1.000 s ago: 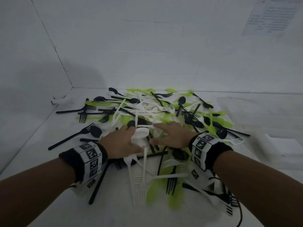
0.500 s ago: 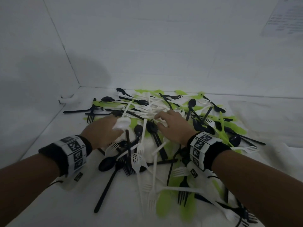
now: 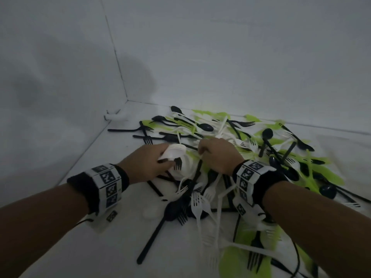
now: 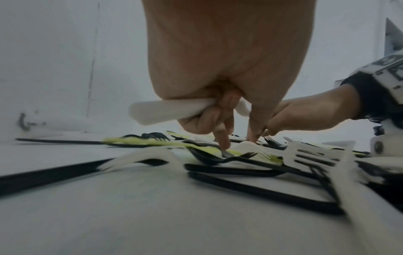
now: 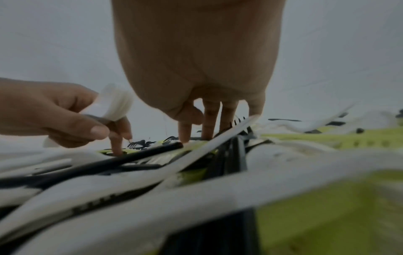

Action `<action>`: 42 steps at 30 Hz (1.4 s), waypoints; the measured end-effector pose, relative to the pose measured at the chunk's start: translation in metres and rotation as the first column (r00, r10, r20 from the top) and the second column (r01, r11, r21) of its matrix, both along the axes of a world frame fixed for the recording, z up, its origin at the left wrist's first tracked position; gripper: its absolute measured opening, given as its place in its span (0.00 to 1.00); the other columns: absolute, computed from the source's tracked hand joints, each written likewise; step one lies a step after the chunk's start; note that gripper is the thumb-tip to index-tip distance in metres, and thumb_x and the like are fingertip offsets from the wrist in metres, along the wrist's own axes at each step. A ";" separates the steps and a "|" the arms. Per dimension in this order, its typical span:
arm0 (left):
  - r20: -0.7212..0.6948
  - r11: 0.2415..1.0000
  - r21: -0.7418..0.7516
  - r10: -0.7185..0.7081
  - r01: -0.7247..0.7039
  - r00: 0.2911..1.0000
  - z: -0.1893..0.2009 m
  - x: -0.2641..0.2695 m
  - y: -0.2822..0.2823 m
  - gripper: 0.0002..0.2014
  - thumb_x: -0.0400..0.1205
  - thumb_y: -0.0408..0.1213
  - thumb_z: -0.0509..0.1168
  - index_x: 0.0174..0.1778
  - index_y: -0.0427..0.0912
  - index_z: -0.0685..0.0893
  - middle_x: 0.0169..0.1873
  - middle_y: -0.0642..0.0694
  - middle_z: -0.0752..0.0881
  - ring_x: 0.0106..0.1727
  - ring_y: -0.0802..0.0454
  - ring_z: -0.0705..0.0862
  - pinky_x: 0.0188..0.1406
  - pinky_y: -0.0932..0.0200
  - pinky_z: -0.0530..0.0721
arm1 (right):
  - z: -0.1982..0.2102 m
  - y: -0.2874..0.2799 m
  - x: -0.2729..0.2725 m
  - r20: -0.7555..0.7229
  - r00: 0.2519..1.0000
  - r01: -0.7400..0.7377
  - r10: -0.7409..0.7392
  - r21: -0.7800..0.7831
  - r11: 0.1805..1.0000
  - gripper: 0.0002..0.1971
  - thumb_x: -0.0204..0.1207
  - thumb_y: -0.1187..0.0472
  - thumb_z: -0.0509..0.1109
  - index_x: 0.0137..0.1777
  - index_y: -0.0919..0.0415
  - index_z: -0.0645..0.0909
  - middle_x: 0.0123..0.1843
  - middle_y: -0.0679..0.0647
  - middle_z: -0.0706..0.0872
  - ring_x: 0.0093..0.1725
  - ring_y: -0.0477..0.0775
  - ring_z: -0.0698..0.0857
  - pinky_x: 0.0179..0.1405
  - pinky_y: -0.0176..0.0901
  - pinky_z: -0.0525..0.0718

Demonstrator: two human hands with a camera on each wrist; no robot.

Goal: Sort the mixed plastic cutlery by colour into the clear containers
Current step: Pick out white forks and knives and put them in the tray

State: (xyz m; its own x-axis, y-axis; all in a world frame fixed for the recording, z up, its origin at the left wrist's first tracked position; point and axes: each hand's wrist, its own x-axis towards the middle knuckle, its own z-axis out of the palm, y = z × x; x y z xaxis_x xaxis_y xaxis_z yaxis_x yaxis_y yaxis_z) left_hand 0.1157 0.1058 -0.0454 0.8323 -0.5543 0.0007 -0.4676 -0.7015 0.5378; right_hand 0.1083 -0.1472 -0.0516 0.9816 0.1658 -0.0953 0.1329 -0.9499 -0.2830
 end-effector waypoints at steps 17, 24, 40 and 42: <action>-0.010 0.929 0.314 0.210 -0.196 0.978 -0.017 0.070 0.013 0.32 0.79 0.67 0.62 0.73 0.50 0.78 0.64 0.47 0.86 0.61 0.47 0.84 0.61 0.50 0.82 | 0.002 0.007 0.040 -0.143 0.987 0.064 -0.079 -0.104 0.993 0.21 0.79 0.44 0.55 0.62 0.46 0.86 0.60 0.54 0.82 0.59 0.61 0.79 0.60 0.56 0.82; 0.010 0.979 0.174 0.106 -0.106 0.994 -0.010 0.060 0.004 0.11 0.84 0.56 0.65 0.44 0.53 0.77 0.41 0.54 0.84 0.42 0.54 0.83 0.42 0.53 0.81 | 0.005 0.019 0.058 0.067 0.996 0.059 -0.062 0.051 0.997 0.10 0.80 0.49 0.63 0.56 0.49 0.81 0.53 0.51 0.82 0.56 0.58 0.79 0.54 0.53 0.82; -0.338 0.736 -0.572 0.190 -0.362 0.922 0.041 0.039 -0.051 0.11 0.91 0.46 0.60 0.54 0.43 0.82 0.45 0.49 0.81 0.46 0.54 0.80 0.46 0.55 0.78 | 0.031 0.039 0.023 -0.040 0.999 0.046 -0.024 0.733 0.678 0.29 0.86 0.45 0.66 0.82 0.46 0.58 0.56 0.45 0.85 0.53 0.45 0.88 0.53 0.43 0.85; -0.438 0.632 -0.662 0.112 -0.404 0.892 0.051 0.033 -0.067 0.10 0.90 0.44 0.62 0.51 0.43 0.84 0.40 0.51 0.81 0.42 0.56 0.82 0.47 0.57 0.81 | 0.034 0.039 0.011 -0.047 0.999 0.047 -0.016 0.799 0.600 0.33 0.87 0.46 0.66 0.84 0.43 0.51 0.59 0.48 0.87 0.58 0.46 0.88 0.57 0.46 0.88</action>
